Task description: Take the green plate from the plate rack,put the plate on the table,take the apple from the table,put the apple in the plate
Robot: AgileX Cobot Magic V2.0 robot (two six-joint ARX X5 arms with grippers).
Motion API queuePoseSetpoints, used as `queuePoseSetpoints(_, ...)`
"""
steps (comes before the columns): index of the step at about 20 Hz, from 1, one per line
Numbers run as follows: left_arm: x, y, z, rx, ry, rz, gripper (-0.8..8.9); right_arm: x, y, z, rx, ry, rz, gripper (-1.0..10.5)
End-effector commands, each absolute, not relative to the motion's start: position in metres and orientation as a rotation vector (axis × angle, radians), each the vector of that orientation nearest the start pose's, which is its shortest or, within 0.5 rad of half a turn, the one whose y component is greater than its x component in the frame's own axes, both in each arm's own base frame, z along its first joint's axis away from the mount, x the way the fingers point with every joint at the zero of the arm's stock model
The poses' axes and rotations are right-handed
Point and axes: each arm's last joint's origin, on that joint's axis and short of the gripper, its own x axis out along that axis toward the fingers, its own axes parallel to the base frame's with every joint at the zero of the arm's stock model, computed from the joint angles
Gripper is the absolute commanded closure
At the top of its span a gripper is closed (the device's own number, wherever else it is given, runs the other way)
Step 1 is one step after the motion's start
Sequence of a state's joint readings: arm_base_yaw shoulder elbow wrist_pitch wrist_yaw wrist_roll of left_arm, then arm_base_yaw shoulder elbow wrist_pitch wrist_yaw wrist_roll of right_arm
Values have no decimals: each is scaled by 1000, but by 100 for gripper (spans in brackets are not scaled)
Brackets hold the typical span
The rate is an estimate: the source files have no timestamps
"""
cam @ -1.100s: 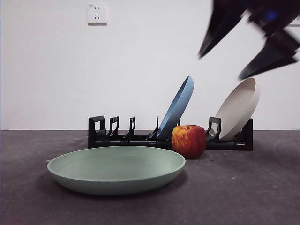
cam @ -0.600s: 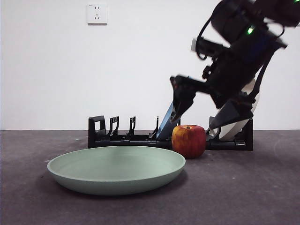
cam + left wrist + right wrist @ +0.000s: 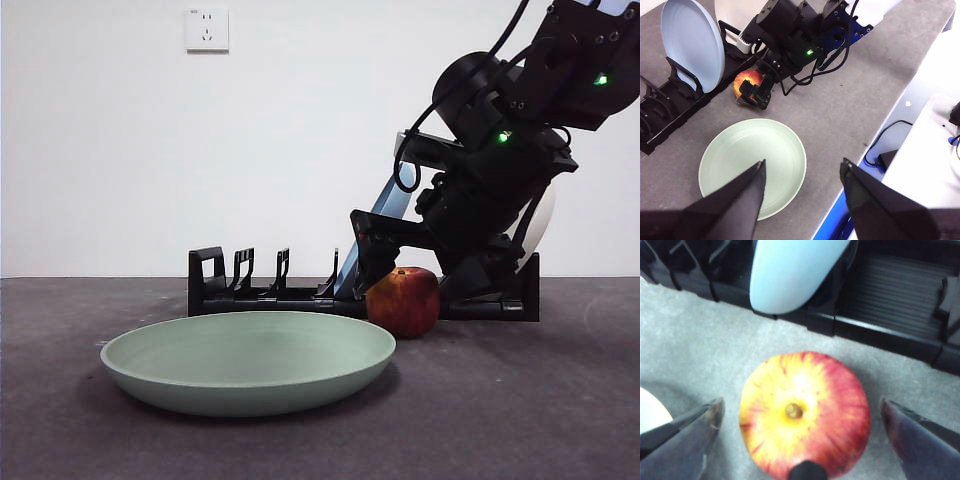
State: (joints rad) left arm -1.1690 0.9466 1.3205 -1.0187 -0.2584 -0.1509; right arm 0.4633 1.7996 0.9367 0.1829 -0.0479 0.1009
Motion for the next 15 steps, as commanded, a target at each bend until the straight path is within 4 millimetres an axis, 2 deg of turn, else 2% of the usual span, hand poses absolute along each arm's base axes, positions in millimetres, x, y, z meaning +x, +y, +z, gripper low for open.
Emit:
queuePoseSetpoints(1, 65, -135, 405, 285, 559, -831, 563, 325, 162, 142, -48, 717, 442, 318)
queuePoseSetpoints(3, 65, -135, 405, 285, 559, -830, 563, 326, 162, 139, -45, 713, 442, 364)
queuePoseSetpoints(6, 65, -134, 405, 281, 559, -819, 563, 328, 163, 141, -36, 687, 427, 643)
queuePoseSetpoints(9, 66, -134, 405, 287, 556, -798, 563, 328, 163, 140, -37, 688, 428, 970)
queuePoseSetpoints(12, 65, -133, 404, 297, 567, -796, 563, 326, 163, 146, -36, 683, 429, 963)
queuePoseSetpoints(15, 65, -133, 404, 298, 567, -796, 563, 313, 164, 176, -56, 652, 456, 963)
